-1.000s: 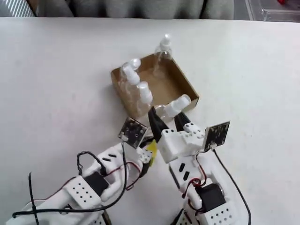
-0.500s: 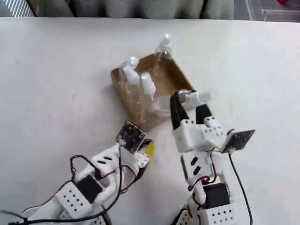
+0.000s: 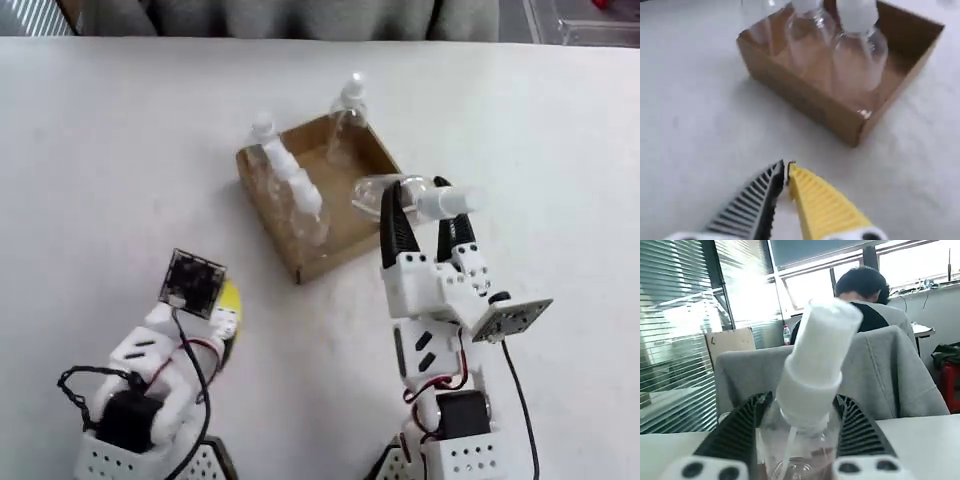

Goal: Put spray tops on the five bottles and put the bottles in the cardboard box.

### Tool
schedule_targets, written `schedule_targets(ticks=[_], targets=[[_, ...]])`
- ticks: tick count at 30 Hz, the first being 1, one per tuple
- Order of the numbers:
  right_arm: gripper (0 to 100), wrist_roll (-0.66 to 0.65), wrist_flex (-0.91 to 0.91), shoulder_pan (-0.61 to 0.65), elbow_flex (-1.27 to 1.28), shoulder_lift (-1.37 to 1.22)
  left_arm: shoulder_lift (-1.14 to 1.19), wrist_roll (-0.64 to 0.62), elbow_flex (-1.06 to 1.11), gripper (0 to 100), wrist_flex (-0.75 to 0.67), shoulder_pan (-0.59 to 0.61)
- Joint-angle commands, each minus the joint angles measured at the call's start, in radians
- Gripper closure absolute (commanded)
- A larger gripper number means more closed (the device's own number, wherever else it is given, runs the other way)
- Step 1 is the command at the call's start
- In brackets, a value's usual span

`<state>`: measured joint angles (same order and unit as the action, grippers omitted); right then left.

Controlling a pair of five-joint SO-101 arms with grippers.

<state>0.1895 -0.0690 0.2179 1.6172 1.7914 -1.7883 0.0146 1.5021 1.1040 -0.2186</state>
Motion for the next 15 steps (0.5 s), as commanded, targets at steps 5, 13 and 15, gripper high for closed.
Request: schedule_targets(ticks=[5, 13, 15], targets=[[98.3, -0.038, 0.127, -0.012, -0.103, -0.251, -0.033, 0.121, 0.043, 98, 0.002, 0.300], [98.3, -0.040, 0.341, -0.024, -0.256, -0.731, -0.031, 0.123, 0.192, 98, -0.129, 0.298], [98.3, -0.040, 0.384, -0.027, -0.305, -0.862, -0.031, 0.123, 0.192, 98, -0.103, 0.298]])
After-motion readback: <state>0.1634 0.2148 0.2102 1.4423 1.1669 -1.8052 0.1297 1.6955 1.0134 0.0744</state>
